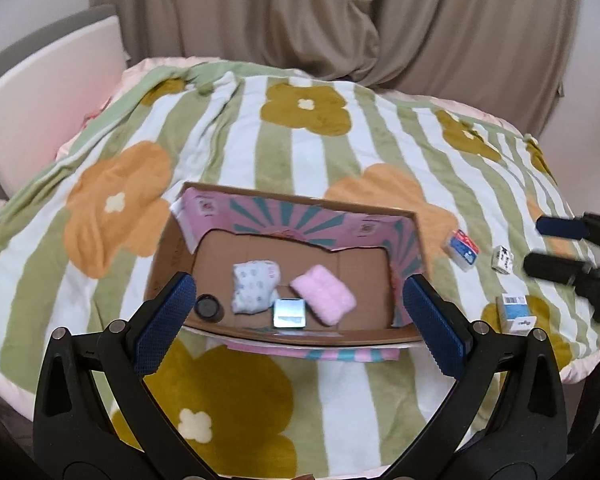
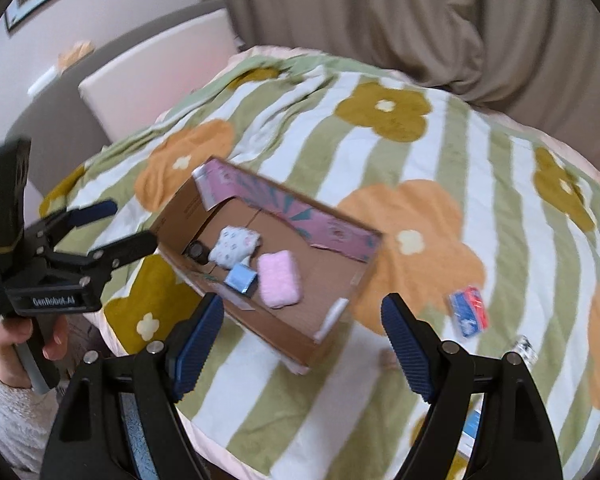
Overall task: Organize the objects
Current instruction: 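Withdraw both tools from the box toward the remaining items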
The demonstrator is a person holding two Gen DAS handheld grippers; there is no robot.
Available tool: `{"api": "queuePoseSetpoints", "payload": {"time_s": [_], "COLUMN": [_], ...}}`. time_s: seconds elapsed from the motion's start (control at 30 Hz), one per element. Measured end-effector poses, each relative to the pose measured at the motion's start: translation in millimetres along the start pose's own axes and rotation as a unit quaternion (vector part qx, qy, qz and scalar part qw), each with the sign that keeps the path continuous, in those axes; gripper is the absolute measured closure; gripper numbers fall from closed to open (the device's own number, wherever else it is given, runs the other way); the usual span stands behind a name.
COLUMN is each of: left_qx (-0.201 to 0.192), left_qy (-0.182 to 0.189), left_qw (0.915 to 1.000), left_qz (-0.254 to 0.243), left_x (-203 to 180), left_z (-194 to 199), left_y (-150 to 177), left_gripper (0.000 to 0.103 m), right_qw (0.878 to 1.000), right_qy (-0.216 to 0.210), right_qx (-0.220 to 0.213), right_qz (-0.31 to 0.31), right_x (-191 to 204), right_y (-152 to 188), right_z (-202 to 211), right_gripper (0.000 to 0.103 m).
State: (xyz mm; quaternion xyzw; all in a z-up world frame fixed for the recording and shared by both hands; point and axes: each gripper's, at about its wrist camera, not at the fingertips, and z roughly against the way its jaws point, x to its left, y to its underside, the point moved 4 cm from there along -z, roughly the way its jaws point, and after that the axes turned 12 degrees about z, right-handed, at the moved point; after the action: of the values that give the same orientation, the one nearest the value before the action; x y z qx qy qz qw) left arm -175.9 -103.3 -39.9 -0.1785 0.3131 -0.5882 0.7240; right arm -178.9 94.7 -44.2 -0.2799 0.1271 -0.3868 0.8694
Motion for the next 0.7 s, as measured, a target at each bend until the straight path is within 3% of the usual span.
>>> {"api": "queuePoseSetpoints", "payload": {"time_s": [0.23, 0.7], "left_qx": [0.001, 0.022], "left_qy": [0.024, 0.065], "left_qw": [0.9994, 0.9925], "left_qz": [-0.026, -0.102], "left_x": [-50.6, -167.0], "left_z": [4.5, -13.2], "left_y": [4.1, 27.4], "left_gripper": [0.000, 0.000], "right_qw": [0.999, 0.991], "right_qy": [0.031, 0.076], "right_qx": [-0.017, 0.000], "right_qz": [-0.032, -0.109], "right_x": [-38.0, -97.0], "right_y": [21.6, 92.0], "right_z": [40.2, 76.3], "right_gripper": [0.012, 0.012]}}
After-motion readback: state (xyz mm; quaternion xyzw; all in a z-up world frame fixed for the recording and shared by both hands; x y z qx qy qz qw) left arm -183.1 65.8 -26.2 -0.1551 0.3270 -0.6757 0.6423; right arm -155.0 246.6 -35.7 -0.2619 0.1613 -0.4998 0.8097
